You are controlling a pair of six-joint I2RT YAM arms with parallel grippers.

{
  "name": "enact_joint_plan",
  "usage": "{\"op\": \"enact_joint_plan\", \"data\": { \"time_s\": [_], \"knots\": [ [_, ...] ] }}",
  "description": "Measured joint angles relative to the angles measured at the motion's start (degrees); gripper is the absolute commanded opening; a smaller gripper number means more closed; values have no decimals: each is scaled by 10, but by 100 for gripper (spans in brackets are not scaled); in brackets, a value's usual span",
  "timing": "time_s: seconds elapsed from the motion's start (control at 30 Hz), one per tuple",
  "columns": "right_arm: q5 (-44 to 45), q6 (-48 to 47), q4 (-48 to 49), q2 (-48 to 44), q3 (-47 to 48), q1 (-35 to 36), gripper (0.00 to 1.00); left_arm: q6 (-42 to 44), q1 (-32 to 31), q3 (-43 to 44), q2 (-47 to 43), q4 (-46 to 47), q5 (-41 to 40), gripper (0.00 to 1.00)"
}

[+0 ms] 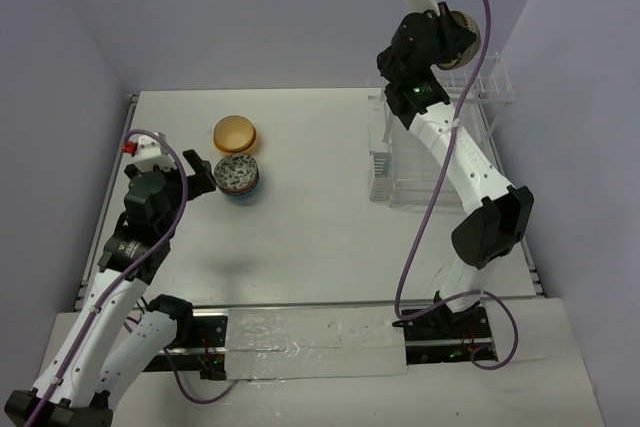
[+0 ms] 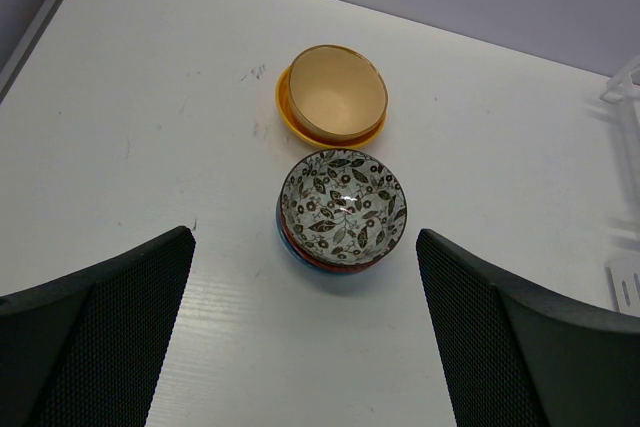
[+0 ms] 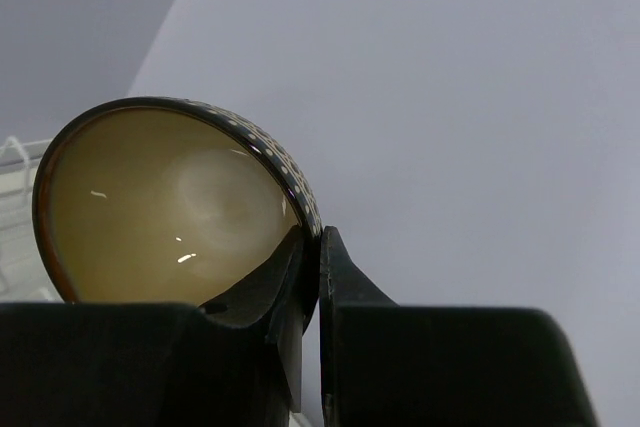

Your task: Load the bowls into the dish rack

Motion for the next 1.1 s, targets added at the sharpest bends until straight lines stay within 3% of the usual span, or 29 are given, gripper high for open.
{"op": "enact_joint_plan", "data": {
  "time_s": [0.5, 1.1],
  "knots": [
    [4, -112, 89, 113, 65, -36, 0, 0, -1, 0, 0, 0, 2, 99],
    [0, -121, 89, 208, 90, -58, 0, 0, -2, 0, 8, 0, 2, 99]
  ]
}}
